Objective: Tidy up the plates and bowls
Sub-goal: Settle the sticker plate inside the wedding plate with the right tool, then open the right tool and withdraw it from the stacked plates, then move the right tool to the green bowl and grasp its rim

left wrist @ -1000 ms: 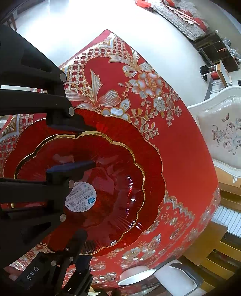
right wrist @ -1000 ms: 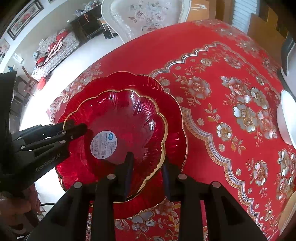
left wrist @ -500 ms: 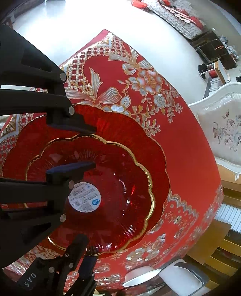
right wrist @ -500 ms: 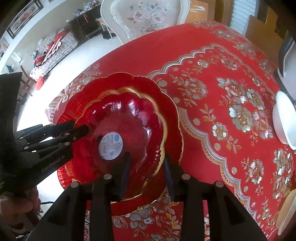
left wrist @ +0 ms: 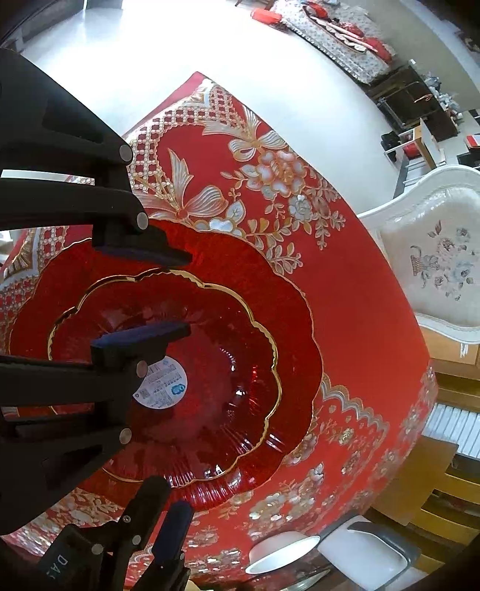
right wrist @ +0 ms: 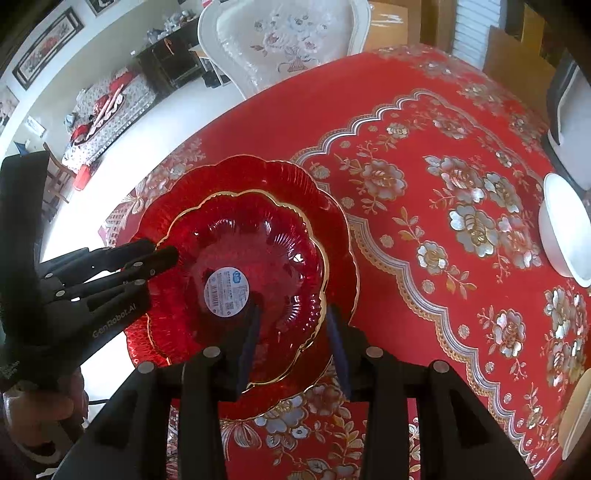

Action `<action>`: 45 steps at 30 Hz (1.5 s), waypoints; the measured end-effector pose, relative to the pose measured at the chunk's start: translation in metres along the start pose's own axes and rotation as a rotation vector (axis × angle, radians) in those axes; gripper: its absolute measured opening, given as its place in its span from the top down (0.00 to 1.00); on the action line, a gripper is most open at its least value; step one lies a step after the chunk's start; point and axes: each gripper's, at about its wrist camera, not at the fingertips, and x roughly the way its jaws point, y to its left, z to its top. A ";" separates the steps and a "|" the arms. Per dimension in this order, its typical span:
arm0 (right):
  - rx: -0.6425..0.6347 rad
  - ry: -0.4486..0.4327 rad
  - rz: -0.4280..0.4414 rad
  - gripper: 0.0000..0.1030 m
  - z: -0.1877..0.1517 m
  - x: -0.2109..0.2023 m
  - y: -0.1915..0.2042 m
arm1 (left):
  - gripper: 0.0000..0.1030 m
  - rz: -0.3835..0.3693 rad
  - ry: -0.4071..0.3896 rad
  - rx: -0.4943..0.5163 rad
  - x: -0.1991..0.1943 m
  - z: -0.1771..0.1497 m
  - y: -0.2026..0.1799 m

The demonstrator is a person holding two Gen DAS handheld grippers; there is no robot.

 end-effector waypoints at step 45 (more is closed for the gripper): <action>0.470 -0.089 -0.104 0.56 -0.115 -0.087 -0.173 | 0.70 -0.213 -0.019 0.412 -0.033 -0.008 -0.244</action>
